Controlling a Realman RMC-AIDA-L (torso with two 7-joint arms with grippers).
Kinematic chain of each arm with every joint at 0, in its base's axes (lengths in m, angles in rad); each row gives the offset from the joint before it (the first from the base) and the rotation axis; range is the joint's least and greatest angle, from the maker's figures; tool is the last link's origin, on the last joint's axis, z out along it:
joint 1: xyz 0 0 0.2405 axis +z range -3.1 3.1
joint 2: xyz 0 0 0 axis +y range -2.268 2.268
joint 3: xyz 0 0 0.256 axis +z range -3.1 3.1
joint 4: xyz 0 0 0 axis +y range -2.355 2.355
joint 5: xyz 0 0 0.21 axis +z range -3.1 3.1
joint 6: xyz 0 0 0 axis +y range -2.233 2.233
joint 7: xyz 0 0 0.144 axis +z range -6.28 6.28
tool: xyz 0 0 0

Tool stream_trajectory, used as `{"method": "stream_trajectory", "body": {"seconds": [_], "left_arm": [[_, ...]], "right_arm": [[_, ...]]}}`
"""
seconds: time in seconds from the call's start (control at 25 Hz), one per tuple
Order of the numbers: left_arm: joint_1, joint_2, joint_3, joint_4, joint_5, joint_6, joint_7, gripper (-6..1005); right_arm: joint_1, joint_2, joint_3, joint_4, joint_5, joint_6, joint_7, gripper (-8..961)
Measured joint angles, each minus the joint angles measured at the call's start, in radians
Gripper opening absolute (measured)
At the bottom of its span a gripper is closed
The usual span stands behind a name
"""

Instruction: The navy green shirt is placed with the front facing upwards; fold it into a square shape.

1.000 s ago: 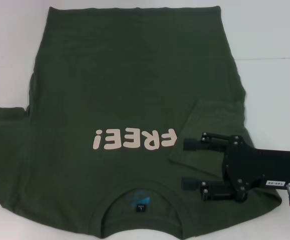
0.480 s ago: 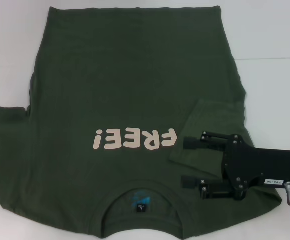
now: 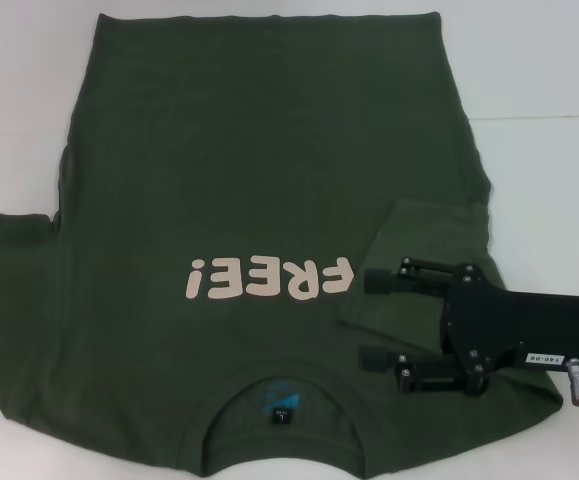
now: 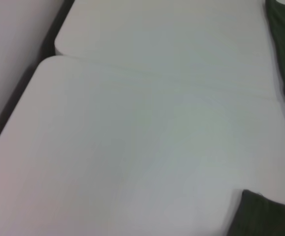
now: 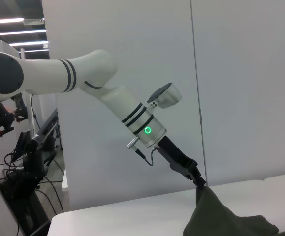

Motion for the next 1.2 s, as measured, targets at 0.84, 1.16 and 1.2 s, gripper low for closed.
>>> {"method": "stream_trajectory", "body": {"seconds": [0.84,1.16,1.2], "left_arm": [[0.019,-0.028,-0.003,0.081,-0.033,0.053,-0.002,31],[0.074,-0.038,-0.071,0.078,-0.203,0.086,0.003,127],[0.083,-0.039,-0.075,0.077,-0.230,0.085,0.005,194]], "right_arm": [[0.004,0.000,-0.005,0.007,0.000,0.012,0.000,834],[0.005,0.000,-0.005,0.017,0.000,0.015,-0.012,834],[0.005,0.000,-0.005,0.019,0.000,0.015,-0.015,834]]}}
